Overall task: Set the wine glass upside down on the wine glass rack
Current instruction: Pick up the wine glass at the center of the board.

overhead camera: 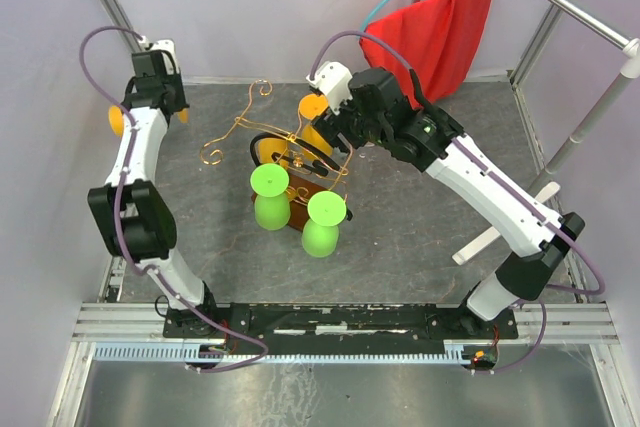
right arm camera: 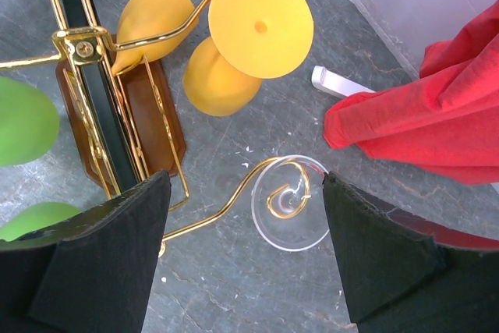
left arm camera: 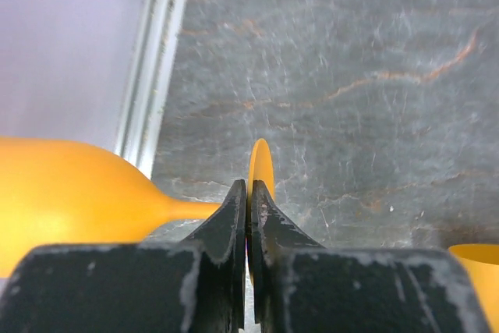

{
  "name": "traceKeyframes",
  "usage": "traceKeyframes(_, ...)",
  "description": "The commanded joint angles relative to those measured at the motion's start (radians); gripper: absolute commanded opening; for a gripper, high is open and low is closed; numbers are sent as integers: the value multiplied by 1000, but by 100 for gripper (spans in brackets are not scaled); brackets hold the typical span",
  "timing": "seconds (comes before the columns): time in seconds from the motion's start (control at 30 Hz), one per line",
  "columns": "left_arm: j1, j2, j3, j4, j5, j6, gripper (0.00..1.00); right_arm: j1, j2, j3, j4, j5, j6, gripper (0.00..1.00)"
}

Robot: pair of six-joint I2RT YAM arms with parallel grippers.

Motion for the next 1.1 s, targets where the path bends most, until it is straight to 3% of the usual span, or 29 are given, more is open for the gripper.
traceKeyframes(0.0,2,-143,48,-15,-69,-109,3,-5,-52,-14,44,-10,-19,86)
traceKeyframes(0.2,17,-249,47,54,61,-283,3,-6,-65,-38,54,-20,-16,86)
traceKeyframes(0.5,13,-224,55,378,406,-625,3,-8,-122,-104,69,-10,-12,86)
traceKeyframes(0.87,-50,-158,-16,695,508,-841,3,-8,-163,-158,69,13,5,86)
traceKeyframes(1.07,-84,-187,-39,643,493,-803,3,-8,-162,-157,64,17,18,86)
